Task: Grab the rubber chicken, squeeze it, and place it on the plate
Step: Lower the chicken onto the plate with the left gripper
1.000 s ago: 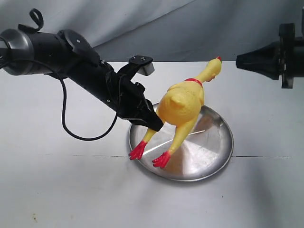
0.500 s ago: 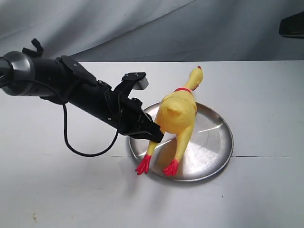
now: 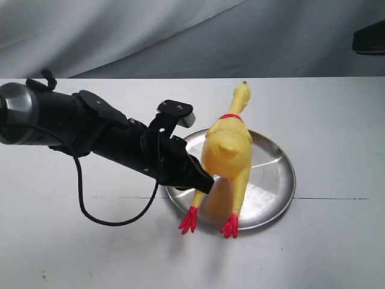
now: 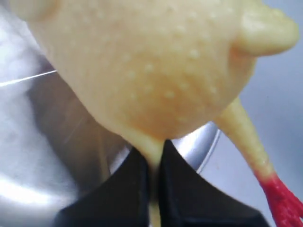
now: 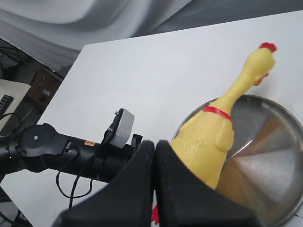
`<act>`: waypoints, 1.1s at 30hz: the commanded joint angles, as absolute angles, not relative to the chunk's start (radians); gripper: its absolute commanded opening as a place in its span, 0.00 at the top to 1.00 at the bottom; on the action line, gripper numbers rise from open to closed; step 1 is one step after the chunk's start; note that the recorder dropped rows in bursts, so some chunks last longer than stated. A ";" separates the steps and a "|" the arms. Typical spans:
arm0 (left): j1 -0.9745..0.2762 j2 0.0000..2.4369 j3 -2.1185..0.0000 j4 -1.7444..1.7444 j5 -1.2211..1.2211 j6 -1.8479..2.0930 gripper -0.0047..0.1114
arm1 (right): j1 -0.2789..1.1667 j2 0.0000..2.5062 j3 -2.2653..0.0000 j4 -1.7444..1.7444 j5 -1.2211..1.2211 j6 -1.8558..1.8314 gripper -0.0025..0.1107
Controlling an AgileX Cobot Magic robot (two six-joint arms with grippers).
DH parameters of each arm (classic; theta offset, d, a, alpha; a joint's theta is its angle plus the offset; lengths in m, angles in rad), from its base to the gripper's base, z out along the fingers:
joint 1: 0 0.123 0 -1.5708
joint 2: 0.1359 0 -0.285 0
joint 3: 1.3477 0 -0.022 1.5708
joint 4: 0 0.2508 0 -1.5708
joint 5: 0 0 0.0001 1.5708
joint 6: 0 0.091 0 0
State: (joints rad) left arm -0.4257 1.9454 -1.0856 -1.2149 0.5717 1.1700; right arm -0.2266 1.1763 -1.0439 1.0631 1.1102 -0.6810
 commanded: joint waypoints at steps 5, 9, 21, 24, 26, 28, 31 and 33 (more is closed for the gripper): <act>-0.446 1.965 -1.086 -1.300 0.536 1.211 0.96 | -0.230 1.169 -1.043 1.064 1.152 -0.678 0.98; -0.446 1.988 -1.086 -1.317 0.530 1.211 0.96 | -0.230 1.169 -1.043 1.064 1.162 -0.678 0.98; -0.446 2.023 -1.086 -1.352 0.544 1.209 0.96 | -0.230 1.169 -1.043 1.064 1.162 -0.678 0.98; -0.446 2.035 -1.086 -1.352 0.548 1.209 0.96 | -0.230 1.169 -1.043 1.059 1.162 -0.678 0.98; -0.446 2.038 -1.086 -1.352 0.551 1.201 0.96 | -0.230 1.169 -1.043 1.058 1.162 -0.678 0.98; -0.446 2.041 -1.086 -1.352 0.555 1.196 0.96 | -0.230 1.169 -1.043 1.058 1.162 -0.678 0.98; -0.446 2.041 -1.086 -1.352 0.555 1.182 0.96 | -0.230 1.169 -1.043 1.058 1.162 -0.678 0.98; -0.446 2.041 -1.086 -1.352 0.555 1.180 0.96 | -0.230 1.169 -1.043 1.058 1.162 -0.678 0.98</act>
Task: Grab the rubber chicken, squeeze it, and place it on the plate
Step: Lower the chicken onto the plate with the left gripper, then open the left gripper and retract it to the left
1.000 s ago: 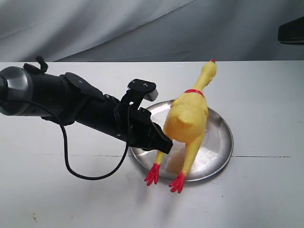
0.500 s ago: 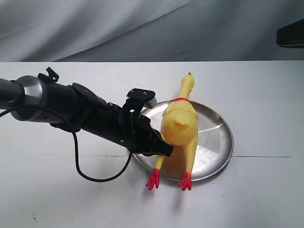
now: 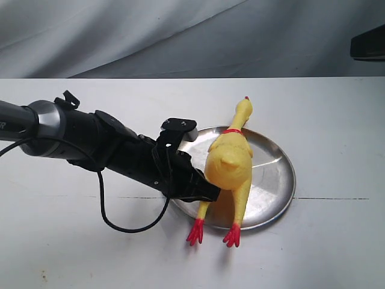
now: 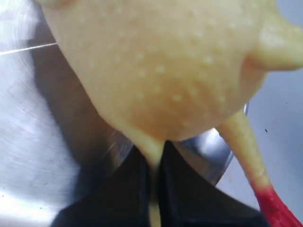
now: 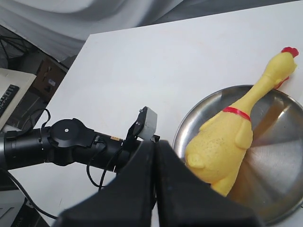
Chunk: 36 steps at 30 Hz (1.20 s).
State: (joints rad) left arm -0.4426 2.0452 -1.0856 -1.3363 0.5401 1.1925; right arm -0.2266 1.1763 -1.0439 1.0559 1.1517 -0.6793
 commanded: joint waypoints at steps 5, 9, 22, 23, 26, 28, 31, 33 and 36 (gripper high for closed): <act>-0.446 2.041 -1.086 -1.343 0.603 1.174 0.90 | -0.230 1.169 -1.043 1.058 1.162 -0.678 0.98; -0.446 2.041 -1.086 -1.339 0.636 1.174 0.71 | -0.230 1.169 -1.043 1.058 1.162 -0.678 0.98; -0.406 2.008 -1.088 -1.183 0.641 1.043 0.47 | -0.230 1.169 -1.043 1.056 1.162 -0.678 0.98; -0.391 1.993 -1.088 -1.144 0.644 1.014 0.47 | -0.230 1.169 -1.043 1.056 1.162 -0.678 0.98; -0.332 1.939 -1.088 -1.046 0.654 0.930 0.47 | -0.230 1.169 -1.043 1.042 1.162 -0.678 0.98; -0.276 1.893 -1.088 -0.994 0.659 0.889 0.47 | -0.230 1.169 -1.043 1.021 1.162 -0.678 0.98; -0.183 1.820 -1.088 -0.963 0.664 0.855 0.48 | -0.230 1.169 -1.043 0.963 1.162 -0.678 0.98; -0.128 1.767 -1.088 -0.963 0.667 0.838 0.54 | -0.228 1.181 -1.043 0.909 1.162 -0.678 0.98; -0.054 1.701 -1.088 -0.963 0.667 0.820 0.70 | -0.228 1.246 -1.043 0.856 1.154 -0.678 0.98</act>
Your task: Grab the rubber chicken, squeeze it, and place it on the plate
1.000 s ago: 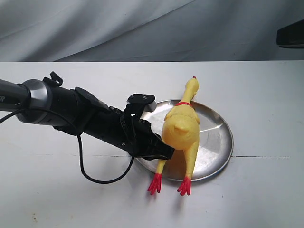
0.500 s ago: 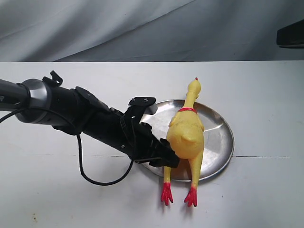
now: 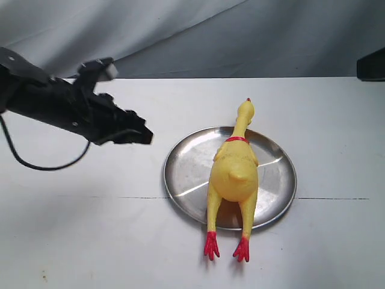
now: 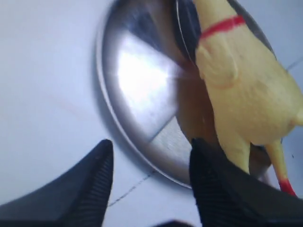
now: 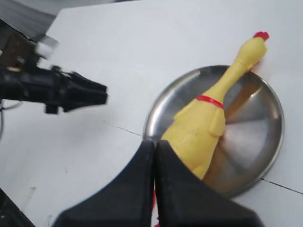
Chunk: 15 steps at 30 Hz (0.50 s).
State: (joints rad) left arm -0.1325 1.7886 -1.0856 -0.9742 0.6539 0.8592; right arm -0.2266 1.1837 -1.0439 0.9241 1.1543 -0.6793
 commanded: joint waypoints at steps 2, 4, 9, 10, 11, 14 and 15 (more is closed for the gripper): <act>-0.008 1.667 -1.088 -0.963 0.667 0.811 0.83 | -0.228 1.311 -1.043 0.856 1.160 -0.678 0.98; 0.032 1.634 -1.088 -0.963 0.675 0.811 0.95 | -0.228 1.388 -1.043 0.881 1.165 -0.707 0.98; 0.111 1.559 -1.088 -0.963 0.671 0.815 0.96 | -0.228 1.496 -1.043 1.138 1.124 -0.870 0.98; 0.130 1.541 -1.088 -0.969 0.659 0.815 0.96 | -0.228 1.493 -1.043 1.190 1.087 -0.903 0.98; 0.151 1.525 -1.088 -0.980 0.647 0.815 0.96 | -0.228 1.482 -1.047 1.225 1.049 -0.934 0.98; 0.229 1.463 -1.088 -1.050 0.609 0.815 0.96 | -0.228 1.419 -1.081 1.253 0.858 -1.001 0.98; 0.262 1.438 -1.088 -1.070 0.603 0.815 0.96 | -0.228 1.391 -1.100 1.253 0.811 -1.014 0.98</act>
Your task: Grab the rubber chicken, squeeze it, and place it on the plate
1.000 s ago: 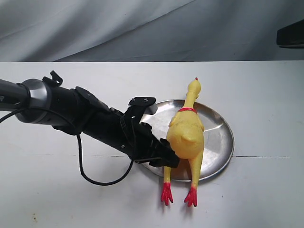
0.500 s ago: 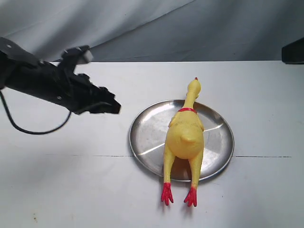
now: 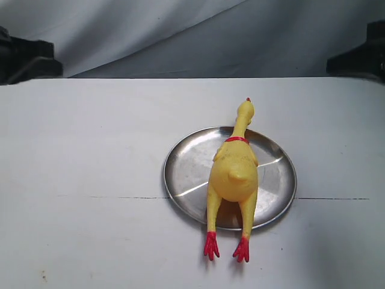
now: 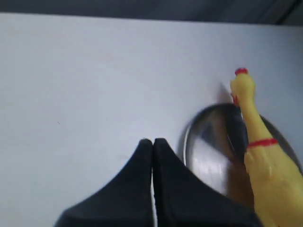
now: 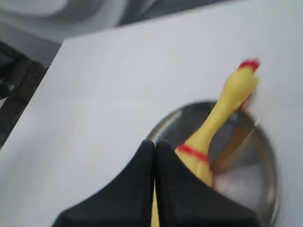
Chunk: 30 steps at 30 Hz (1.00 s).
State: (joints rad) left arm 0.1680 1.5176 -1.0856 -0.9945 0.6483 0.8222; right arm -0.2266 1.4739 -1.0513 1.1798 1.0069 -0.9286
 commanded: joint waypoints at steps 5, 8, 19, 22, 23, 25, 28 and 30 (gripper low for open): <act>0.421 1.287 -1.088 -1.086 0.573 0.818 0.96 | -0.228 1.235 -1.240 1.253 0.735 -1.092 0.98; 0.484 1.190 -1.092 -1.124 0.518 0.815 0.96 | -0.228 1.145 -1.327 1.258 0.668 -1.092 0.98; 0.526 1.068 -1.320 -1.127 0.867 0.722 0.96 | -0.228 0.983 -1.468 1.277 0.664 -1.044 0.98; 0.523 1.056 -1.251 -1.086 0.835 0.604 0.96 | -0.228 1.014 -1.468 1.323 0.707 -1.016 0.98; 0.523 1.056 -1.209 -1.147 0.817 0.615 0.96 | -0.228 1.033 -1.468 1.367 0.725 -1.016 0.98; 0.523 1.052 -1.142 -1.258 0.793 0.685 0.96 | -0.228 1.060 -1.468 1.398 0.761 -1.016 0.98; 0.523 1.011 -1.114 -1.282 0.708 0.740 0.96 | -0.228 1.063 -1.468 1.365 0.792 -1.016 0.98; 0.523 0.960 -1.140 -1.281 0.624 0.753 0.96 | -0.228 1.048 -1.468 1.328 0.818 -1.016 0.98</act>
State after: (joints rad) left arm 0.5225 1.0084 -1.1196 -1.2534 0.7032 0.7250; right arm -0.2266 1.0652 -1.4682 1.3588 0.7858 -1.0188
